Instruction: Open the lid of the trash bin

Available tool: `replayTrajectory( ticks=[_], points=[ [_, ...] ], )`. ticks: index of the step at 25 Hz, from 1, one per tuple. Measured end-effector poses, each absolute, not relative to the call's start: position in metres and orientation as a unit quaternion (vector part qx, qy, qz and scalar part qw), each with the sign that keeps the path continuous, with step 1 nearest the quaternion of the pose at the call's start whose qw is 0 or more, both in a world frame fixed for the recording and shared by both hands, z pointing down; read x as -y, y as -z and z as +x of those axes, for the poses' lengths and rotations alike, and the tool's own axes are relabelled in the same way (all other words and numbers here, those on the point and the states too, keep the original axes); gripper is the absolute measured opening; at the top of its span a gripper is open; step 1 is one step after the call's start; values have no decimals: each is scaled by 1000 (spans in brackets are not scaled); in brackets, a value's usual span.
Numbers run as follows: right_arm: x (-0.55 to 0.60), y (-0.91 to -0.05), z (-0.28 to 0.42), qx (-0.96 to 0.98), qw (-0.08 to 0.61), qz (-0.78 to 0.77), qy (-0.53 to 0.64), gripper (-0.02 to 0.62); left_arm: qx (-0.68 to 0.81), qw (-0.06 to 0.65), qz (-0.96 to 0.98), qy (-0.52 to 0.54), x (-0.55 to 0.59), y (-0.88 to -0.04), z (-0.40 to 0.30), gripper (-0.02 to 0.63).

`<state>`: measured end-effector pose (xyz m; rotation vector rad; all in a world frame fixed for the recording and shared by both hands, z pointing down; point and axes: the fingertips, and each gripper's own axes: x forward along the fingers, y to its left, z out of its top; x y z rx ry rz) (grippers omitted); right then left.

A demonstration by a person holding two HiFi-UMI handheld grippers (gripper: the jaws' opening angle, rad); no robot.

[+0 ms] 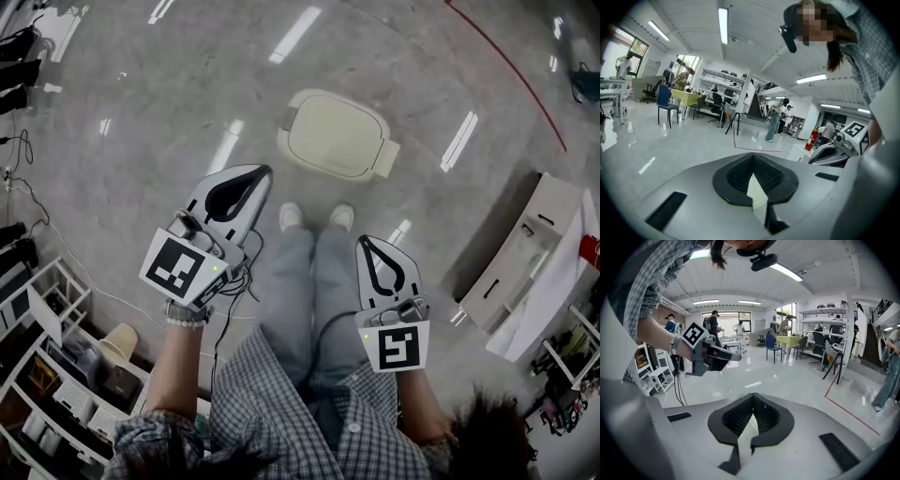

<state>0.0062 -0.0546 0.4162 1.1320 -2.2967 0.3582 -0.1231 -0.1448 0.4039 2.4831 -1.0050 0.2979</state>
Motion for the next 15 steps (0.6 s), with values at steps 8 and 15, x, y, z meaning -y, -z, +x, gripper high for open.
replayTrajectory(
  ticks=[8,15],
  points=[
    [65,-458,1,854,261,420,-161,18,359,225,897,-129,162,-448,-114,5],
    [72,-495,4,846,271,423,-179,18,364,244,888,-142,169,-497,-112,5]
  ],
)
